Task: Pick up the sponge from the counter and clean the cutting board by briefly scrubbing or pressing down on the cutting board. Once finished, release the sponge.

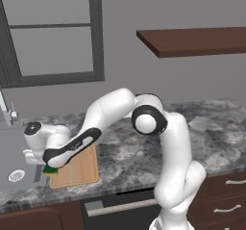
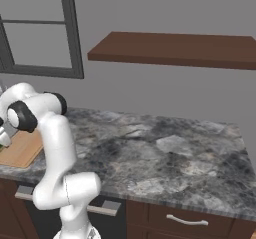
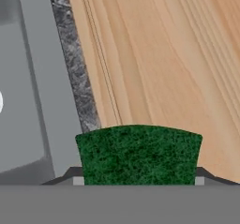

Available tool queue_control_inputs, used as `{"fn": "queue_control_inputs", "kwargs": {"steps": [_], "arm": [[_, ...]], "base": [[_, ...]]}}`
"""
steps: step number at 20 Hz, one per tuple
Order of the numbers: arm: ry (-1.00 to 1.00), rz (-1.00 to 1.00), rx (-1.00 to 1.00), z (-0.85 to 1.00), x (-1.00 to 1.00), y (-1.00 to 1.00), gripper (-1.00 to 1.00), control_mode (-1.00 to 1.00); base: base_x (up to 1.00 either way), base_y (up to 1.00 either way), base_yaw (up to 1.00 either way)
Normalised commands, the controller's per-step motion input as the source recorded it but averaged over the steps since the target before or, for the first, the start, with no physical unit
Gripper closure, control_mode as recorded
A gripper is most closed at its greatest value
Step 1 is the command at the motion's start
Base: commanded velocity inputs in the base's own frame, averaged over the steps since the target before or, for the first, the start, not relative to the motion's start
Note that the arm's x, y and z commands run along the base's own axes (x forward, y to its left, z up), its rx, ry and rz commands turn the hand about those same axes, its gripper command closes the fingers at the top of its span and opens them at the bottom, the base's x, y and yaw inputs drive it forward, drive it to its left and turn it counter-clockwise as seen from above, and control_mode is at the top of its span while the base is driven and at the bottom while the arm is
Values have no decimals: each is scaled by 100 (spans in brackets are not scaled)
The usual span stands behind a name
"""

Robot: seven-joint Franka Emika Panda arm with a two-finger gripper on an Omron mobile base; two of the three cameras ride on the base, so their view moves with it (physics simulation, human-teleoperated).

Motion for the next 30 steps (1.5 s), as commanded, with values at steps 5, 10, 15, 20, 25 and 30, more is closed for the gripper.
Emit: {"fn": "queue_control_inputs", "kwargs": {"steps": [5,10,15,20,25,30], "arm": [[0,-10,0,0,15,-46,100,-100],[0,-8,0,0,46,-51,100,-100],[0,-7,1,0,77,-22,100,-100],[0,-5,6,-1,91,0,100,-100],[0,-6,5,-20,49,6,100,-100],[3,-10,1,-33,0,-2,100,-100]], "base": [[0,0,0],[0,0,0],[0,0,0],[0,0,0],[0,0,0],[0,0,0]]}}
